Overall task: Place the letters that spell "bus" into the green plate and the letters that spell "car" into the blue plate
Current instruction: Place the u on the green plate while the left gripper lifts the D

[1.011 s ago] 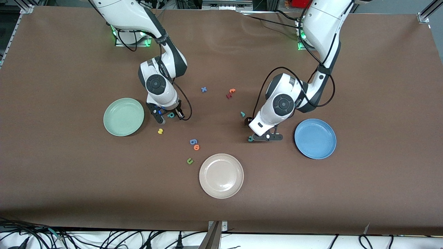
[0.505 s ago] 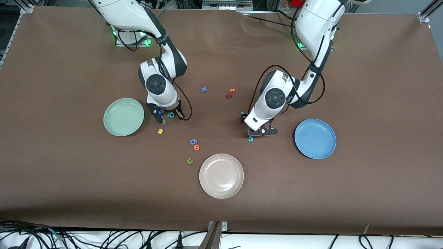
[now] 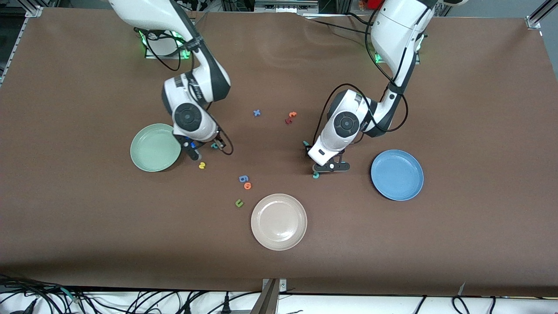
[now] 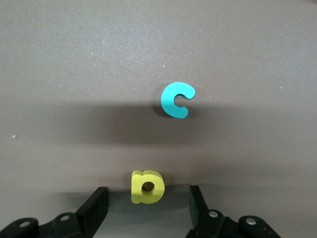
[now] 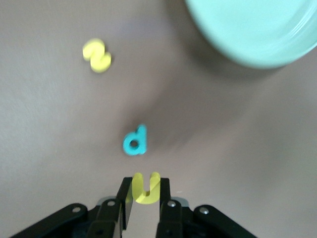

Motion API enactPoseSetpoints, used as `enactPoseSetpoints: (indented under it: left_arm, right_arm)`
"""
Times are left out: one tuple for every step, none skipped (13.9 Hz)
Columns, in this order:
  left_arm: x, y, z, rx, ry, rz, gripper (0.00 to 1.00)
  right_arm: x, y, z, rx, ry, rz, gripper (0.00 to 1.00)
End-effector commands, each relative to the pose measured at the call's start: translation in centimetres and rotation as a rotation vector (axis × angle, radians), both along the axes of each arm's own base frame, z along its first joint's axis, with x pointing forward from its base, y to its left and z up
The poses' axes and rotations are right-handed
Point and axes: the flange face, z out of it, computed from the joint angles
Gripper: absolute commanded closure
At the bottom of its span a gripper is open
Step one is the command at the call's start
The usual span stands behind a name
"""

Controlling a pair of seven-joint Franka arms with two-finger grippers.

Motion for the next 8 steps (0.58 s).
enactPoseSetpoints:
  left_arm:
    - [0.0,0.0,-0.1,0.008,-0.016,-0.004,0.52]
    - [0.0,0.1,-0.3,0.011,-0.014,0.000,0.55]
    - [0.0,0.1,-0.2,0.010,-0.015,0.002,0.63]
    - [0.0,0.1,-0.3,0.011,-0.013,0.003,0.65]
    - [0.0,0.1,-0.3,0.010,-0.014,0.005,0.66]
    - [0.1,0.0,-0.2,0.010,-0.015,0.011,0.71]
    - [0.0,-0.1,-0.2,0.010,-0.015,0.015,0.75]
    - [0.1,-0.1,-0.2,0.010,-0.014,0.017,0.79]
  right_arm:
    - [2.6,-4.9,2.8,0.019,0.067,0.103,0.94]
    - [3.1,-7.1,3.4,0.031,0.083,0.149,0.94]
    - [3.6,-9.4,3.5,0.043,0.099,0.198,0.94]
    - [4.2,-12.0,3.3,0.058,0.110,0.253,0.94]
    - [4.7,-14.4,3.0,0.071,0.118,0.302,0.94]
    - [4.9,-16.6,2.1,0.083,0.130,0.333,0.94]
    - [5.2,-18.6,1.6,0.100,0.135,0.362,0.94]
    - [5.3,-20.8,0.9,0.121,0.138,0.391,0.94]
